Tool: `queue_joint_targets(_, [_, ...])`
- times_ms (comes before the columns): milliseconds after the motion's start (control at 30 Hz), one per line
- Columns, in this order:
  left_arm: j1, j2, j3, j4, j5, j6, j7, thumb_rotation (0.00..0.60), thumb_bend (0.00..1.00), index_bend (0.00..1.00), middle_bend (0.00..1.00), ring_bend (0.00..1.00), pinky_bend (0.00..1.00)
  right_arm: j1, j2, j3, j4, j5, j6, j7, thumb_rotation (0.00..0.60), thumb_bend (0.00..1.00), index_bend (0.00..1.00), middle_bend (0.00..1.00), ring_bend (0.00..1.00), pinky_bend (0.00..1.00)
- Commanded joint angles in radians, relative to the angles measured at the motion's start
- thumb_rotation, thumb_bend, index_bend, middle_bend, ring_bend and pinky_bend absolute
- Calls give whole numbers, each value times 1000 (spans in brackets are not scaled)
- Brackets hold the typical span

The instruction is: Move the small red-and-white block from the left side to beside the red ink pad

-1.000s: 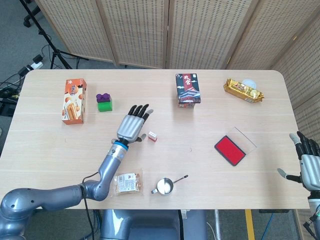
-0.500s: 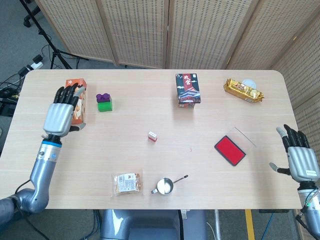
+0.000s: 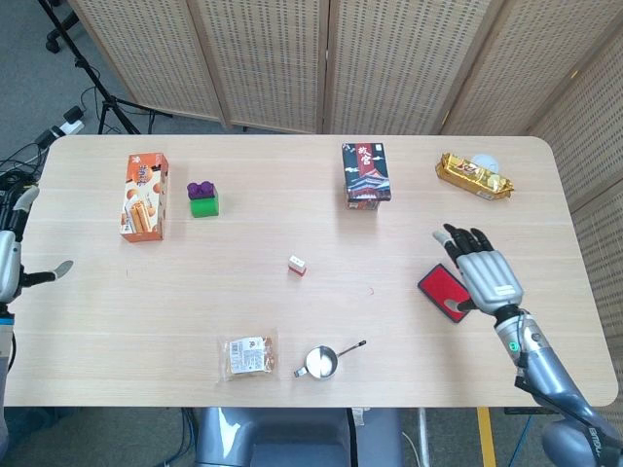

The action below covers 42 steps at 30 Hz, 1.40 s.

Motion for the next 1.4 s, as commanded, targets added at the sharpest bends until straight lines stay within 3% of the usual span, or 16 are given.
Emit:
queue_joint_targets(33, [21, 31, 0, -22, 23, 11, -39, 600, 17, 0, 0, 0, 0, 162, -122, 29, -12, 236, -87, -139, 600, 0, 0, 0, 0, 0])
queue_joint_targets(200, [32, 55, -4, -28, 37, -8, -77, 600, 19, 0, 0, 0, 0, 343, -361, 58, 74, 522, 35, -297, 600, 0, 32, 0, 0, 0])
queue_joint_targets(300, [34, 66, -10, -24, 37, -30, -98, 600, 21, 0, 0, 0, 0, 468, -558, 93, 221, 709, 83, -364, 600, 0, 59, 0, 0, 0])
queue_joint_targets(433, [36, 74, -17, -18, 33, -49, -113, 600, 22, 0, 0, 0, 0, 559, -694, 134, 346, 826, 132, -412, 600, 0, 138, 0, 0, 0])
queue_joint_targets(600, [34, 76, -29, -7, 19, -73, -123, 600, 23, 0, 0, 0, 0, 614, -783, 167, 441, 858, 142, -422, 600, 0, 218, 0, 0, 0])
queue_joint_targets(933, [37, 81, -46, 7, 11, -104, -149, 600, 24, 0, 0, 0, 0, 650, -859, 193, 572, 775, 178, -409, 600, 0, 220, 24, 1, 1])
queue_joint_targets(1000, [37, 81, -46, 8, 12, -108, -149, 600, 24, 0, 0, 0, 0, 649, -862, 194, 579, 768, 177, -406, 600, 0, 220, 137, 73, 73])
queue_joint_targets(1067, [36, 81, -47, 8, 13, -111, -147, 600, 25, 0, 0, 0, 0, 645, -863, 194, 585, 757, 168, -398, 600, 0, 220, 361, 310, 381])
queue_joint_targets(1167, [37, 79, -48, 8, 15, -113, -142, 600, 24, 0, 0, 0, 0, 641, -871, 202, 594, 726, 166, -374, 600, 18, 220, 602, 617, 806])
queue_joint_targets(1267, [39, 78, -50, 6, 16, -114, -140, 600, 25, 0, 0, 0, 0, 642, -895, 201, 611, 677, 198, -357, 600, 52, 227, 715, 758, 973])
queue_joint_targets(1400, [41, 79, -53, 5, 17, -117, -139, 600, 25, 0, 0, 0, 0, 655, -926, 224, 638, 684, 225, -383, 600, 98, 260, 789, 838, 1000])
